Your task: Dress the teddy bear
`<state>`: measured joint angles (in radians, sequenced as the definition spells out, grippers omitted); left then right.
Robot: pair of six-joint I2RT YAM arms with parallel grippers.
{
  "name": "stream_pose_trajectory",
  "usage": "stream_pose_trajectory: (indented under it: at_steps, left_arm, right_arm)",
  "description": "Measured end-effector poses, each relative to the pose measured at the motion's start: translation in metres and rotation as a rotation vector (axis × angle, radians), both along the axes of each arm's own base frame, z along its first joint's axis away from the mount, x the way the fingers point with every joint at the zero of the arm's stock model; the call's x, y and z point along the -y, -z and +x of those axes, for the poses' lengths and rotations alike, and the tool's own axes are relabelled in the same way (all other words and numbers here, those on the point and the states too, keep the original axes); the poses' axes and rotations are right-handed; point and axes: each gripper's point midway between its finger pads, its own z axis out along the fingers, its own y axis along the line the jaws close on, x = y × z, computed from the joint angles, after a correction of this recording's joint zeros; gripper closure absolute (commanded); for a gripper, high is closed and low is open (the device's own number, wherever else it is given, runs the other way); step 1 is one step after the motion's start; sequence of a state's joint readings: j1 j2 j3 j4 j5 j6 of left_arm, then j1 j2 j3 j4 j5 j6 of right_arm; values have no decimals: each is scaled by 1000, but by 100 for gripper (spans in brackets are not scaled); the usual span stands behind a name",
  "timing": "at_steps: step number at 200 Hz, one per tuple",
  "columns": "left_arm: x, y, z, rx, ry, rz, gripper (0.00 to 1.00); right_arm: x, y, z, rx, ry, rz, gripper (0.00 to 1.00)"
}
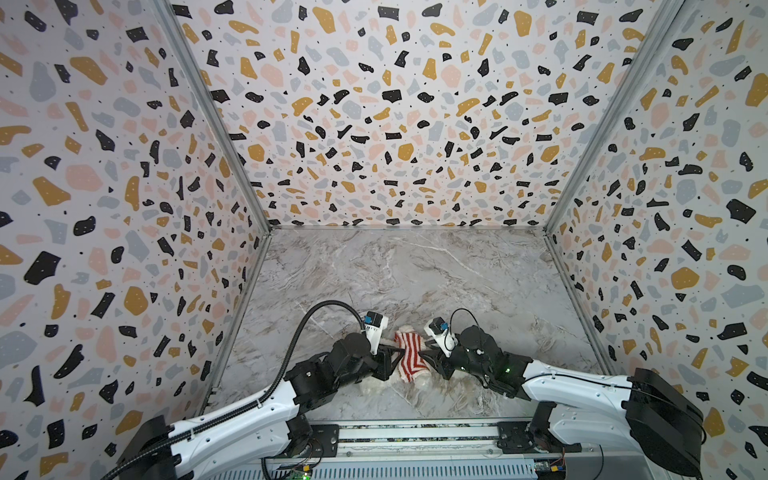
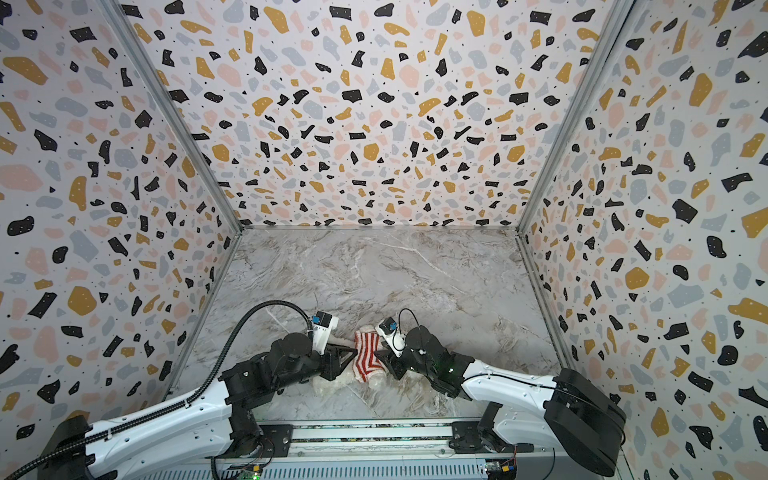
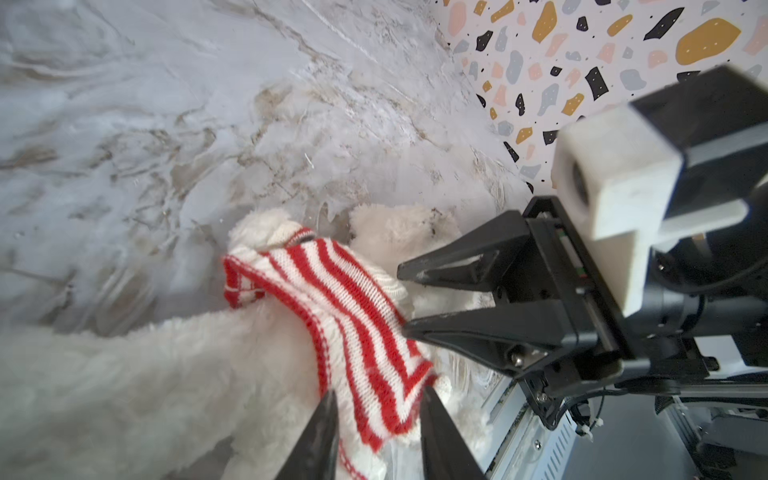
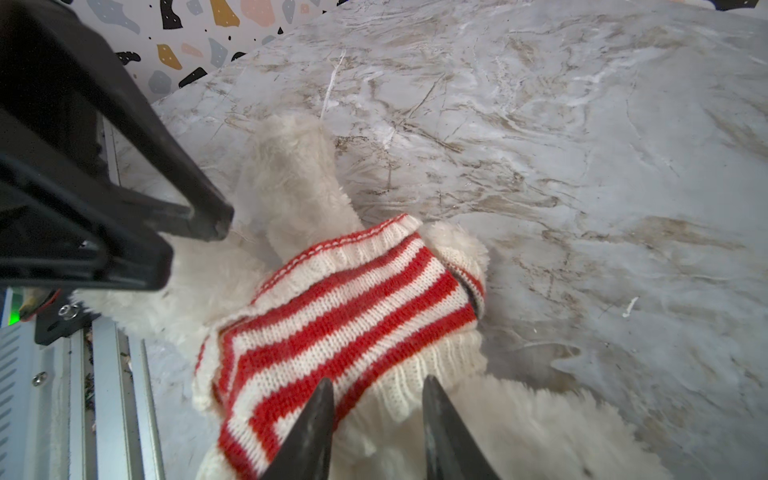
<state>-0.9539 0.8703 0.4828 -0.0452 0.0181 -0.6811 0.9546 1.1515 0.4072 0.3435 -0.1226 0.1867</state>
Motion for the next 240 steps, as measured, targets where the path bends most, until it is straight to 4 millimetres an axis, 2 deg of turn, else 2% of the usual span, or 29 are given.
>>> stream_pose_trajectory:
  at_steps: [22, 44, 67, 99, 142, 168, 200, 240]
  left_arm:
    - [10, -5, 14, 24, -9, 38, 70]
    - [23, 2, 25, 20, 1, 95, 72]
    - [33, 17, 33, 9, 12, 149, 75]
    - [31, 46, 34, -30, 12, 235, 77]
    - [13, 64, 22, -37, 10, 313, 78]
    - [1, 75, 10, -47, 22, 348, 79]
    - [6, 78, -3, -42, 67, 358, 79]
    - [17, 79, -19, -35, 128, 360, 80]
  right_arm:
    - [4, 5, -3, -11, 3, -5, 73]
    - [7, 10, -5, -23, 7, -10, 75]
    - [10, 13, -7, -33, 13, -9, 76]
    - [12, 13, -7, -40, 24, -2, 77]
    - [19, 15, 1, -59, 64, 4, 76]
    - [22, 15, 5, -68, 83, 8, 66]
    - [24, 13, 4, -75, 89, 17, 58]
    - [28, 8, 3, -73, 100, 12, 54]
